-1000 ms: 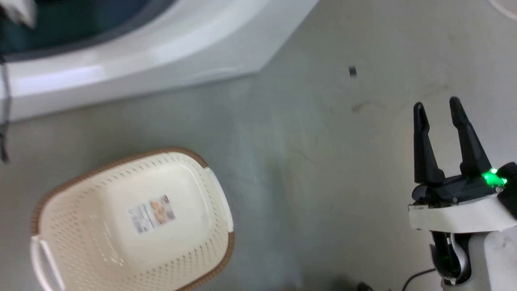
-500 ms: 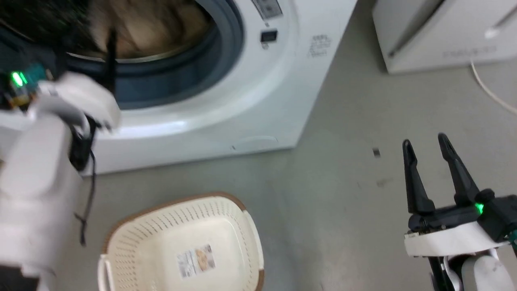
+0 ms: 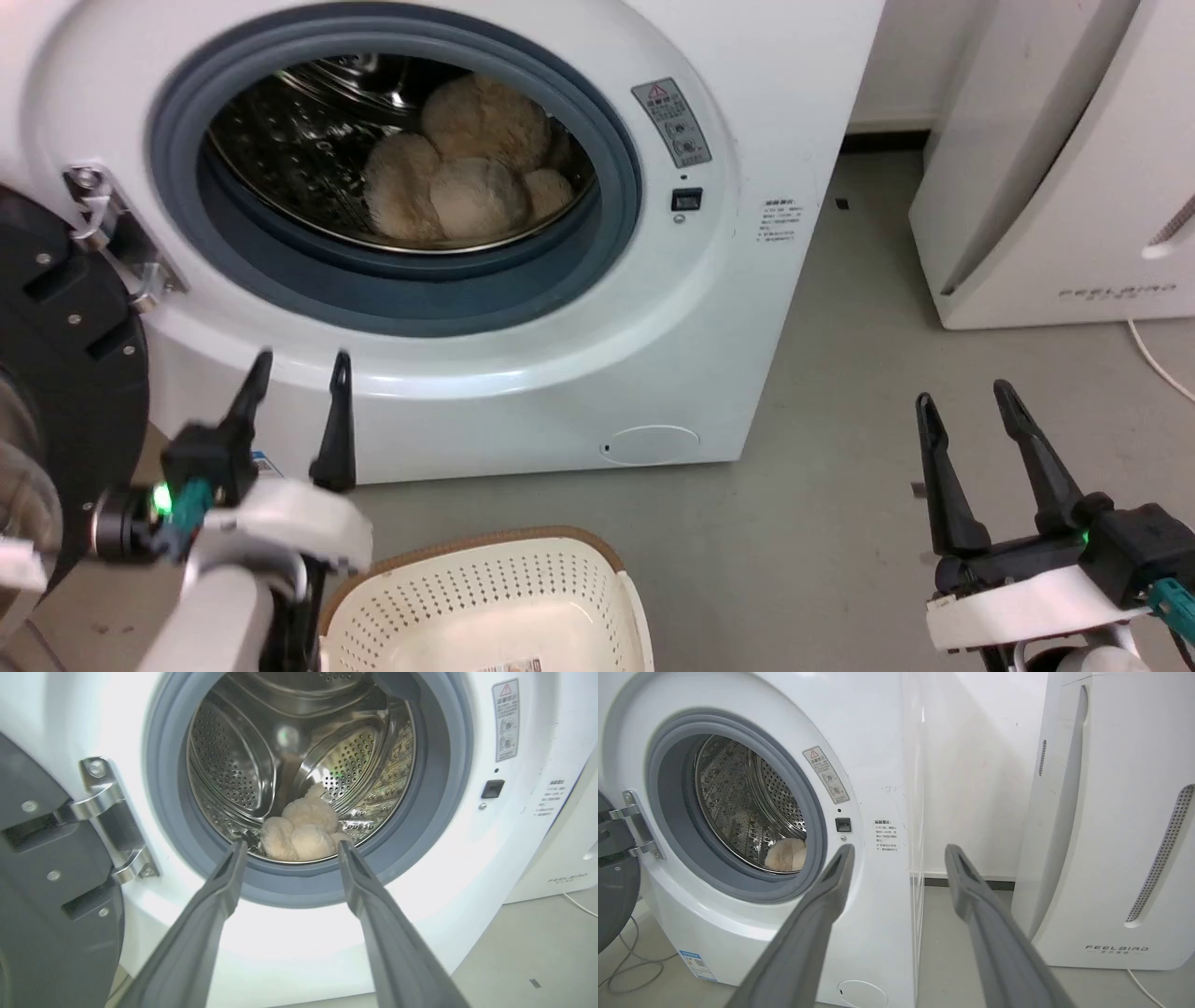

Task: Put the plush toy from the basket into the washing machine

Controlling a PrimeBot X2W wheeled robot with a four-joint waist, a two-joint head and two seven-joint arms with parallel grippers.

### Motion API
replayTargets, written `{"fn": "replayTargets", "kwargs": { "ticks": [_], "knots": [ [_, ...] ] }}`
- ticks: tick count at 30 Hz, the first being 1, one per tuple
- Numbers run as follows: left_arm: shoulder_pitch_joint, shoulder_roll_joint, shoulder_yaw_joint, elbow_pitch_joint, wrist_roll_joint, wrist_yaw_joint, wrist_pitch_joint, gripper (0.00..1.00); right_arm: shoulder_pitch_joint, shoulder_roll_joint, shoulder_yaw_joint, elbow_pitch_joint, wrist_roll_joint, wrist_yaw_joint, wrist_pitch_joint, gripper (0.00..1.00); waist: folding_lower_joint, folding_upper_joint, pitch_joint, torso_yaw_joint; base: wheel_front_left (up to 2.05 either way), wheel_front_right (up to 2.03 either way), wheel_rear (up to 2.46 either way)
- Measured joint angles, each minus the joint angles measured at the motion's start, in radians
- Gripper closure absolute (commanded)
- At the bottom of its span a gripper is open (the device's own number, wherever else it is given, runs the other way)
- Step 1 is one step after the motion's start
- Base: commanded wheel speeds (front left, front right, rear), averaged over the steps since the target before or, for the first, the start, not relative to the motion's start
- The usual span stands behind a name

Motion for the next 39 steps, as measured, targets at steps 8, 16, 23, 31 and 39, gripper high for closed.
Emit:
{"fn": "replayTargets", "kwargs": {
  "ticks": [8,16,23,31,39],
  "knots": [
    [0.248,-0.066,0.106,-0.216,0.002,0.048,0.000,0.00,0.032,0.000,0.004,0.010,0.006,0.000,0.000,0.00,0.0000,0.0000,-0.041,0.027,0.00,0.00,0.00],
    [0.370,-0.128,0.139,-0.273,0.085,0.037,0.000,0.00,0.059,0.000,0.008,0.019,0.008,0.000,0.000,0.00,0.0002,0.0000,-0.063,0.051,0.00,0.00,0.00],
    [0.391,-0.168,0.168,-0.294,0.128,0.038,0.002,1.00,0.061,0.000,0.010,0.020,0.008,0.000,0.000,1.00,0.0002,0.0000,-0.061,0.061,0.00,0.00,0.00],
    [0.391,-0.175,0.171,-0.294,0.137,0.029,0.014,1.00,0.061,0.000,0.010,0.020,0.008,0.000,0.014,1.00,0.0003,0.0000,-0.064,0.061,0.00,0.00,0.00],
    [0.391,-0.183,0.181,-0.295,0.154,0.019,0.032,1.00,0.061,0.000,0.010,0.020,-0.003,0.000,0.029,1.00,0.0003,0.0000,-0.068,0.061,0.00,0.00,0.00]
  ]
}}
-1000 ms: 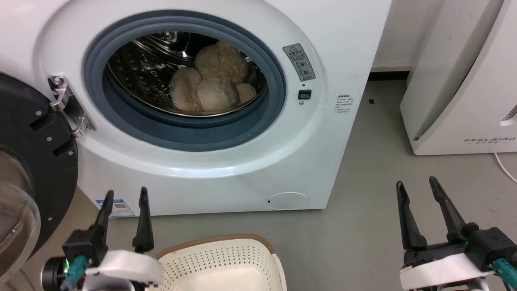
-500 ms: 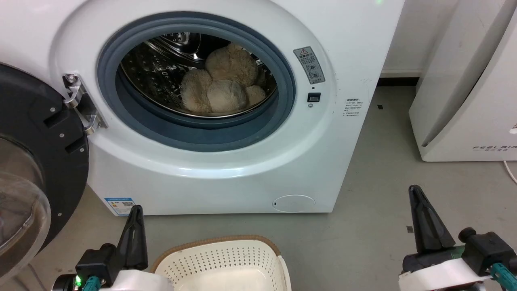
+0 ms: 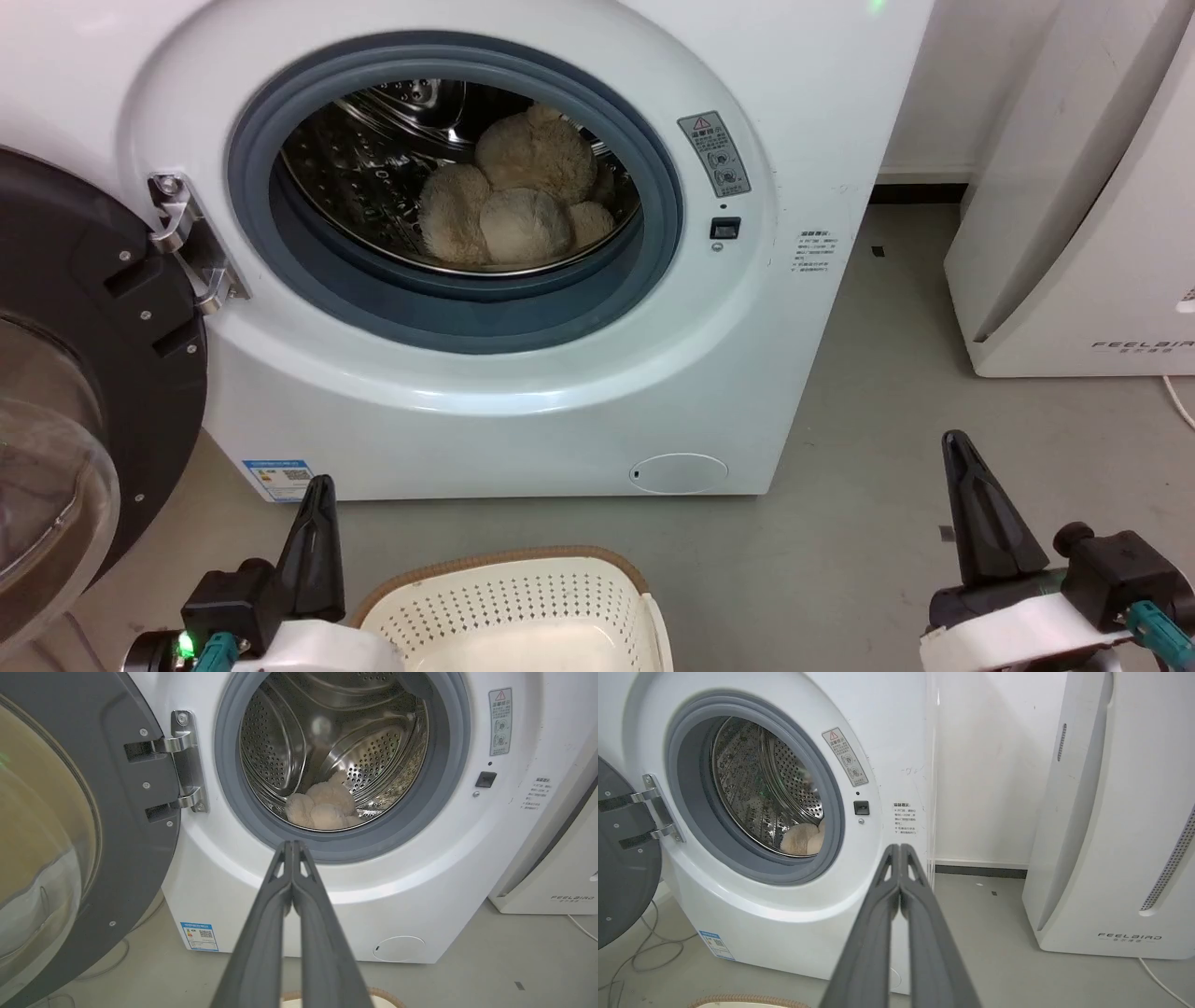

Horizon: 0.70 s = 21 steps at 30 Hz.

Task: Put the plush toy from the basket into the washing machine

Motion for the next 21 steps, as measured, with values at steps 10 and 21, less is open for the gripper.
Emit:
{"fn": "replayTargets", "kwargs": {
  "ticks": [10,21],
  "knots": [
    [0.000,-0.016,0.012,-0.004,0.027,-0.015,0.019,1.00,0.000,0.000,0.000,-0.001,-0.009,0.000,0.019,1.00,0.0000,0.0000,-0.004,0.000,0.00,0.00,0.00],
    [0.000,-0.028,0.022,-0.010,0.051,-0.027,0.041,1.00,0.000,0.000,0.000,-0.002,-0.017,0.000,0.044,1.00,0.0001,0.0000,-0.009,0.001,0.00,0.00,0.00]
  ]
}}
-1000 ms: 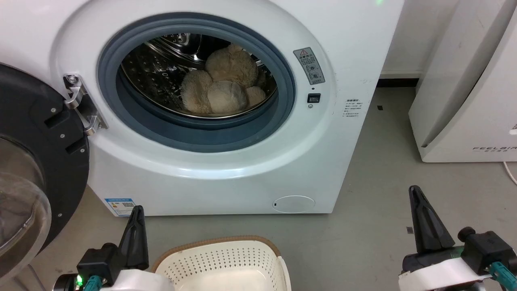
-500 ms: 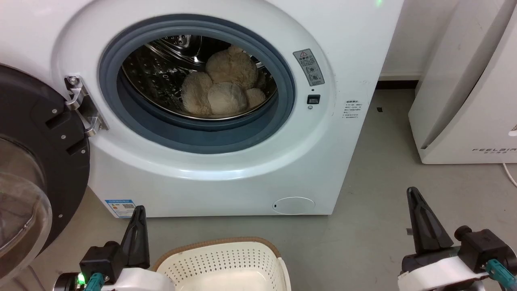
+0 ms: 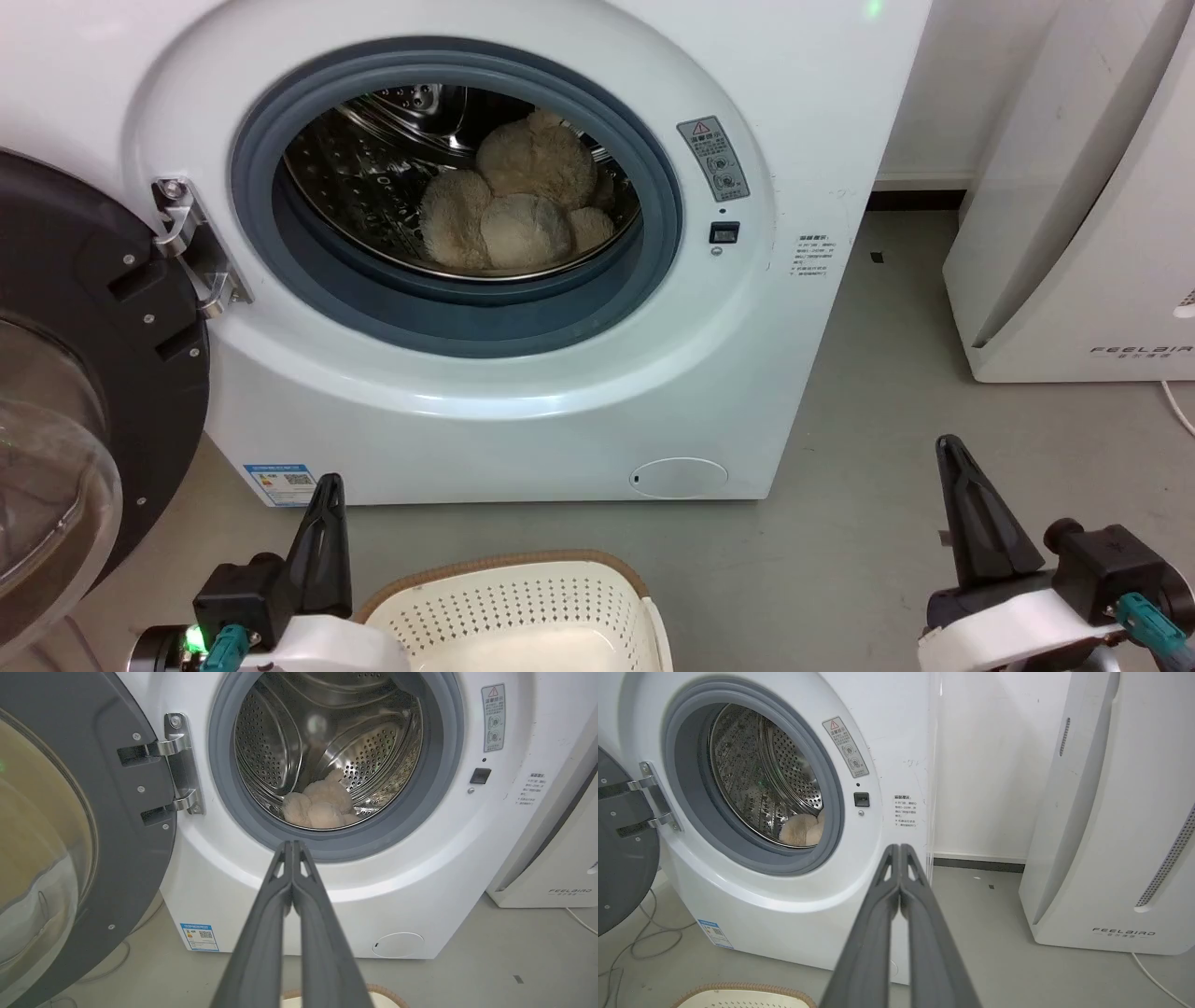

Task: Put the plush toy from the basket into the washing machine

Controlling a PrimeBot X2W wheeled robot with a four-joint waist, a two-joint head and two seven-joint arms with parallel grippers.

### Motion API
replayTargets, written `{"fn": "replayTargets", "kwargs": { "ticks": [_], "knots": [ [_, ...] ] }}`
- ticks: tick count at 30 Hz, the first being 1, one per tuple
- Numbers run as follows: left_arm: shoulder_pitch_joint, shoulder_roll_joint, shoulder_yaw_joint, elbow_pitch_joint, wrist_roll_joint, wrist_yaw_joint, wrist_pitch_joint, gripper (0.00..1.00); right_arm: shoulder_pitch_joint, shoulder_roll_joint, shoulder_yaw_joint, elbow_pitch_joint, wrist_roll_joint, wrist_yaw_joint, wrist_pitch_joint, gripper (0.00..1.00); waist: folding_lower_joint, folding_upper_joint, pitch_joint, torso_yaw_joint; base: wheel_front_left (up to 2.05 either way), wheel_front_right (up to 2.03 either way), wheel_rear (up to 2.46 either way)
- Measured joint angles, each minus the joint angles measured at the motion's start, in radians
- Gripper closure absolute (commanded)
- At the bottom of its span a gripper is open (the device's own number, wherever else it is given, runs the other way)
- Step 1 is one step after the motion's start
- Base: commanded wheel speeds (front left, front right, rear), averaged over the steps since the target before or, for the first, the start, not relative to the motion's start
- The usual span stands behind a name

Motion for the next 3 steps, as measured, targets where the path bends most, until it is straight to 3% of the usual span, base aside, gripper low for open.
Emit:
{"fn": "replayTargets", "kwargs": {
  "ticks": [3],
  "knots": [
    [0.000,-0.003,0.003,-0.001,0.008,-0.006,0.008,1.00,0.000,0.000,0.000,0.000,0.000,0.000,0.007,1.00,0.0000,0.0000,-0.001,0.000,0.00,0.00,0.00]
  ]
}}
